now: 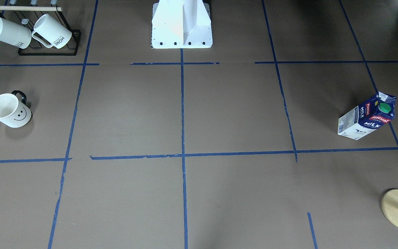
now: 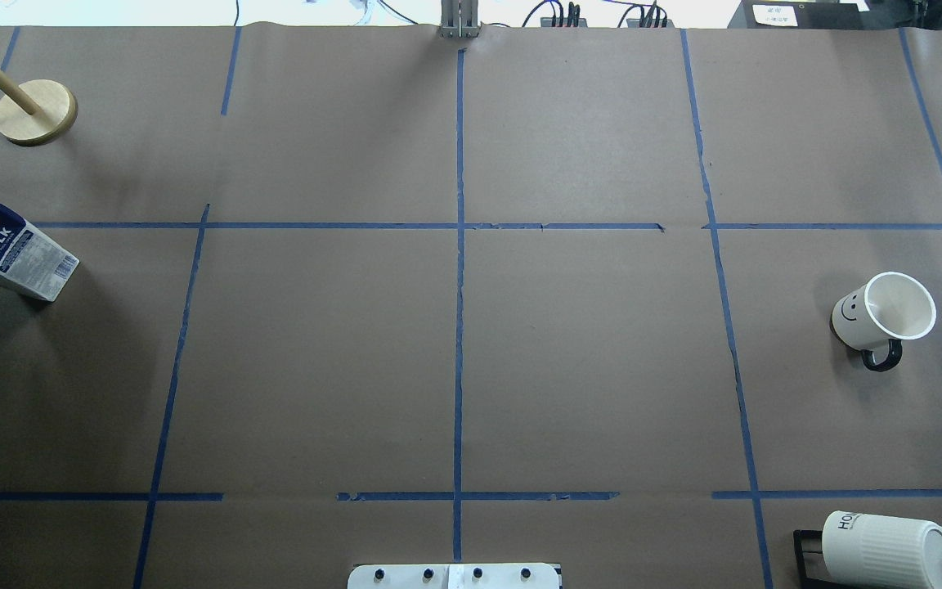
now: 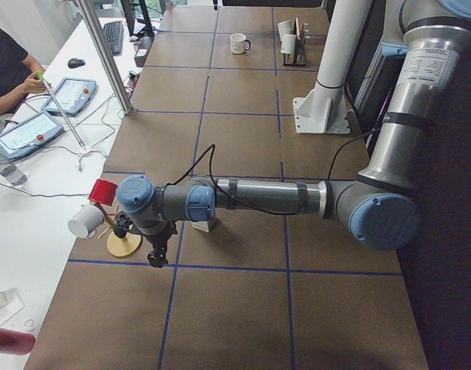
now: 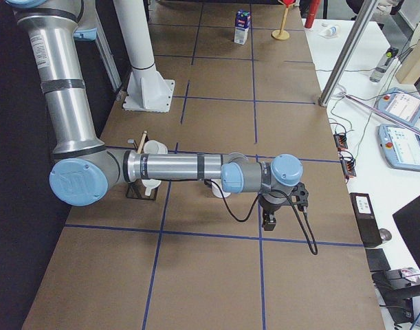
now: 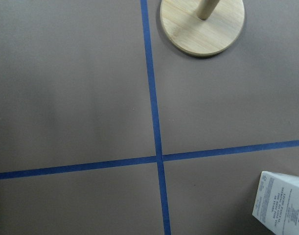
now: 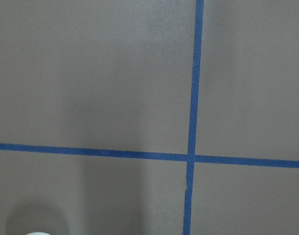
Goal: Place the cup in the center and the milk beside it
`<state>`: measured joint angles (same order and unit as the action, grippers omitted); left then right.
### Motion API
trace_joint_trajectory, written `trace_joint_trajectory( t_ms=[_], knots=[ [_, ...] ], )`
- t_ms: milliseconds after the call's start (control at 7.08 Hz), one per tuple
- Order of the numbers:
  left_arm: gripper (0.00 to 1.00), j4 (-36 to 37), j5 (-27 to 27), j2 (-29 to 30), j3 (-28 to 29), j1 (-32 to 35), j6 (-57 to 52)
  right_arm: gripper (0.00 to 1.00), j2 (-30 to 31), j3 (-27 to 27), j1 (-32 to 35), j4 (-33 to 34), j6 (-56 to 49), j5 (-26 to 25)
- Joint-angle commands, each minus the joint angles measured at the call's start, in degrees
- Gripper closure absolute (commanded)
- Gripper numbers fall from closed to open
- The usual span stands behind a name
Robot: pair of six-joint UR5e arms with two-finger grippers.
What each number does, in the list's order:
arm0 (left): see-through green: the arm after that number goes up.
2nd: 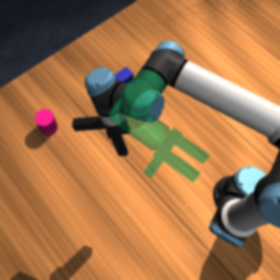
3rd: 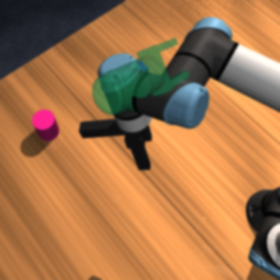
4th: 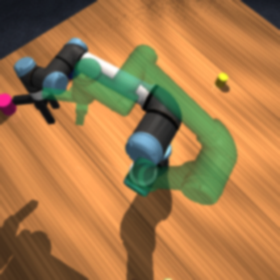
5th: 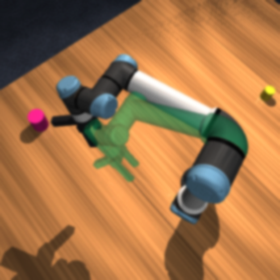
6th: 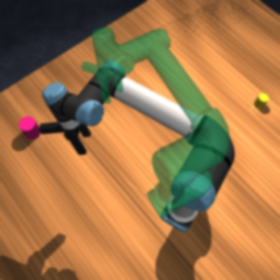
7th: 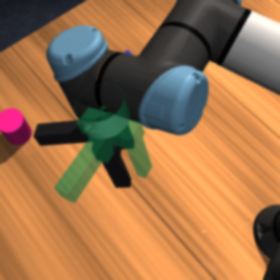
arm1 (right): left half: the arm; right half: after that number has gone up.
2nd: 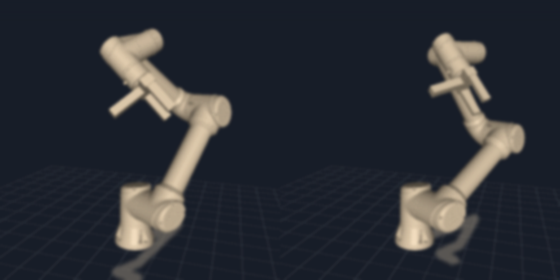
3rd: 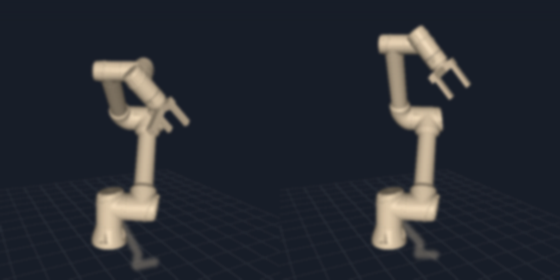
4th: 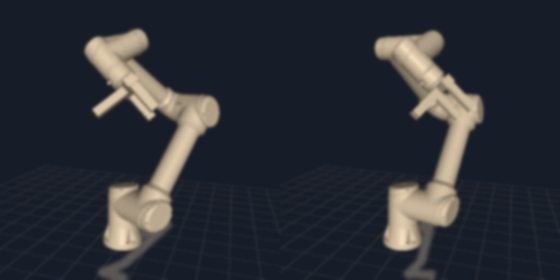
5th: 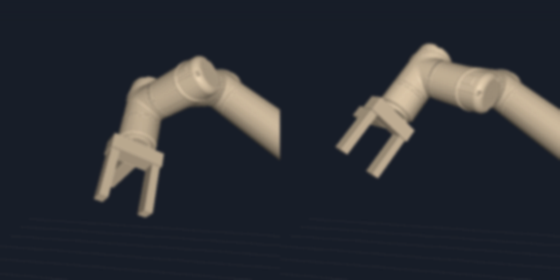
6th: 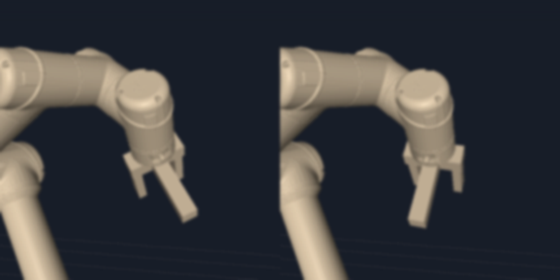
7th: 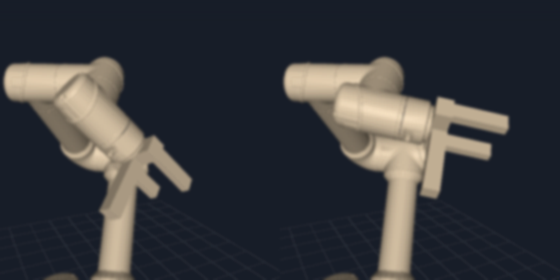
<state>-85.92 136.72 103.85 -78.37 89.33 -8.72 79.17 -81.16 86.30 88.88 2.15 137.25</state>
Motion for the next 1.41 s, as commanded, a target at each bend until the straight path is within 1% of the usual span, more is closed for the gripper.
trace_joint_trajectory(
  t_ms=[0,141,424,565,707,848,989,1130,1272],
  knots=[
    [0.0,5.03,-1.18,0.21,-3.51,-0.12,-1.21,0.0,0.19,-1.97,-0.08,1.46,-0.04,-0.14],
    [0.0,5.67,-1.63,-0.23,-5.2,-0.21,-0.87,0.0,0.72,-2.94,-0.08,1.38,0.05,-0.66],
    [0.0,5.59,-6.36,-0.41,-6.09,-0.21,-0.51,0.0,1.51,-3.39,-0.17,0.77,0.14,0.03],
    [0.0,5.5,-6.03,-0.58,-6.18,-0.38,-0.51,0.0,2.56,-4.78,-0.43,0.68,0.75,0.03],
    [0.0,4.89,-6.2,-0.67,-5.74,-0.47,-0.08,0.0,3.96,-8.28,-1.83,0.68,1.01,0.21],
    [0.0,4.71,-5.59,-1.37,-6.44,-0.47,-0.51,0.0,7.37,-13.62,-5.58,0.68,2.15,-0.05],
    [0.0,4.71,-5.59,-1.72,-6.62,-0.39,-0.69,0.0,8.36,-15.76,-8.32,0.68,7.47,-0.14],
    [0.0,4.53,-5.59,-1.99,-6.62,-0.39,-0.86,0.0,9.59,-16.74,-11.13,-0.8,14.22,-0.4],
    [0.0,2.79,-5.59,-2.08,-6.62,-0.39,-0.78,0.01,12.99,-16.66,-13.07,-8.21,18.46,-0.58]
  ],
)
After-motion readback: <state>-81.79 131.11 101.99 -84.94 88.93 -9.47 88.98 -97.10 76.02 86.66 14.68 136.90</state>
